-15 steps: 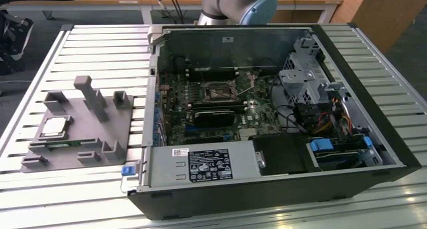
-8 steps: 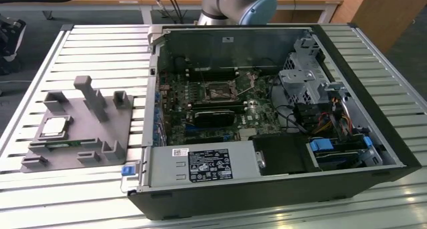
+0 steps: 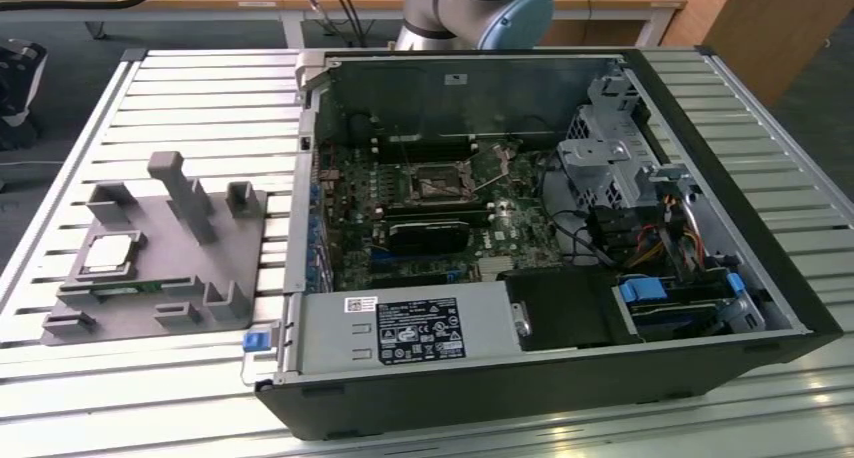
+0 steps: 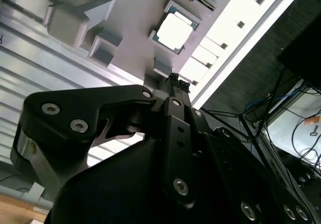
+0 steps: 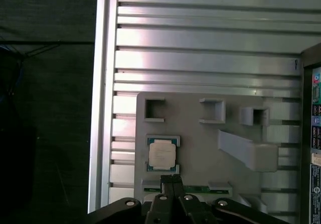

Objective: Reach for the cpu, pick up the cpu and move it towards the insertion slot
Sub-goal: 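Pick up the cpu and move it towards the insertion slot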

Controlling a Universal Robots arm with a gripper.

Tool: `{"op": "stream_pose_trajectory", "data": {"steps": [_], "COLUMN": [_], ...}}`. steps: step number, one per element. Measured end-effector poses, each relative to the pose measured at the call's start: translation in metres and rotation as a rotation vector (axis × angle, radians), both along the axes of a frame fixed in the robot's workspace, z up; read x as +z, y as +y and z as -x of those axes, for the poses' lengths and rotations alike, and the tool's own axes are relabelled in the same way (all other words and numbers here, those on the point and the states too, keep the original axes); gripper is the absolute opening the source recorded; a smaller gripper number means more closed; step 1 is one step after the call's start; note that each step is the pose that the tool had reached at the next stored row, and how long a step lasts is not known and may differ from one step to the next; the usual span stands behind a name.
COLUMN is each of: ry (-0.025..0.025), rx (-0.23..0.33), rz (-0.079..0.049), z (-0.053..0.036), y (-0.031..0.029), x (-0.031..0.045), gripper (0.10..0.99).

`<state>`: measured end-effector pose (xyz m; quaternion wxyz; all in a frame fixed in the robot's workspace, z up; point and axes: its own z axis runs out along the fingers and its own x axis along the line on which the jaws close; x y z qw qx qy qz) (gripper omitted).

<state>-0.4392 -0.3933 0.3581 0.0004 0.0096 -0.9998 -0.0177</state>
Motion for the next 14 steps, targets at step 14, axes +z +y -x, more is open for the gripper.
{"op": "stream_pose_trajectory", "data": {"steps": [14], "ry": [0.0002], "rx": [0.0], "rz": [0.001], "z": [0.001], "y": [0.0], "x": [-0.0091], "gripper": [0.106]}}
